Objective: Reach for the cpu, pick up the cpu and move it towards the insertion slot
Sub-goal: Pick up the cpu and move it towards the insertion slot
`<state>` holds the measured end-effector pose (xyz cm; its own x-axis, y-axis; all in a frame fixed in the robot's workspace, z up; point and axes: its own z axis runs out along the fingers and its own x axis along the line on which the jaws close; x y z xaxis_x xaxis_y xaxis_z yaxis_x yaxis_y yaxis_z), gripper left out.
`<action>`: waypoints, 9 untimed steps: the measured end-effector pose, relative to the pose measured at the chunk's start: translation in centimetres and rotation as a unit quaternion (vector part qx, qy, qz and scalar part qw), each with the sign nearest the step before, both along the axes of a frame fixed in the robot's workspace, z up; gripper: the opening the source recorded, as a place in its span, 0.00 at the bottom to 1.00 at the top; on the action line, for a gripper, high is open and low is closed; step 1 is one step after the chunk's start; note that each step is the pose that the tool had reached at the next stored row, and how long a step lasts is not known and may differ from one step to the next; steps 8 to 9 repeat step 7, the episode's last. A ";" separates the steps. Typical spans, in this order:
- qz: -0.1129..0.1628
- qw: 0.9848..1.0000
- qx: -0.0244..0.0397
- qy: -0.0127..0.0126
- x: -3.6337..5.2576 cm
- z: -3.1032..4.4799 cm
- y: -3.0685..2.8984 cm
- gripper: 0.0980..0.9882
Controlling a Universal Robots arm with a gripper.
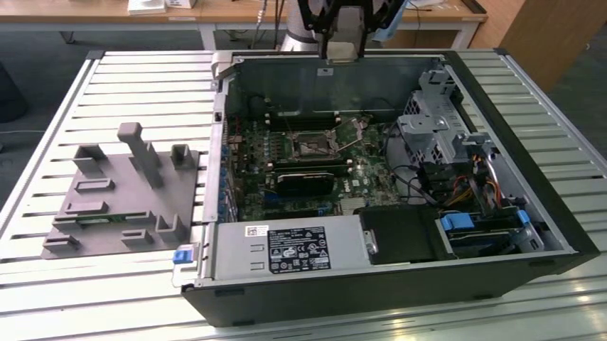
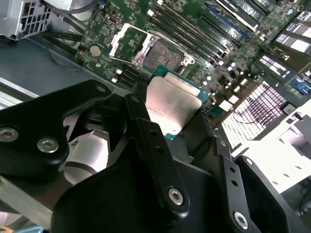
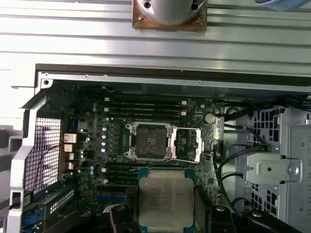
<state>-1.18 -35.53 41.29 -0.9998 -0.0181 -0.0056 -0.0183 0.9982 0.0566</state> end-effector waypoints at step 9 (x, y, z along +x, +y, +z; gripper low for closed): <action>0.000 1.000 0.000 -0.001 0.23 -0.02 0.02 0.50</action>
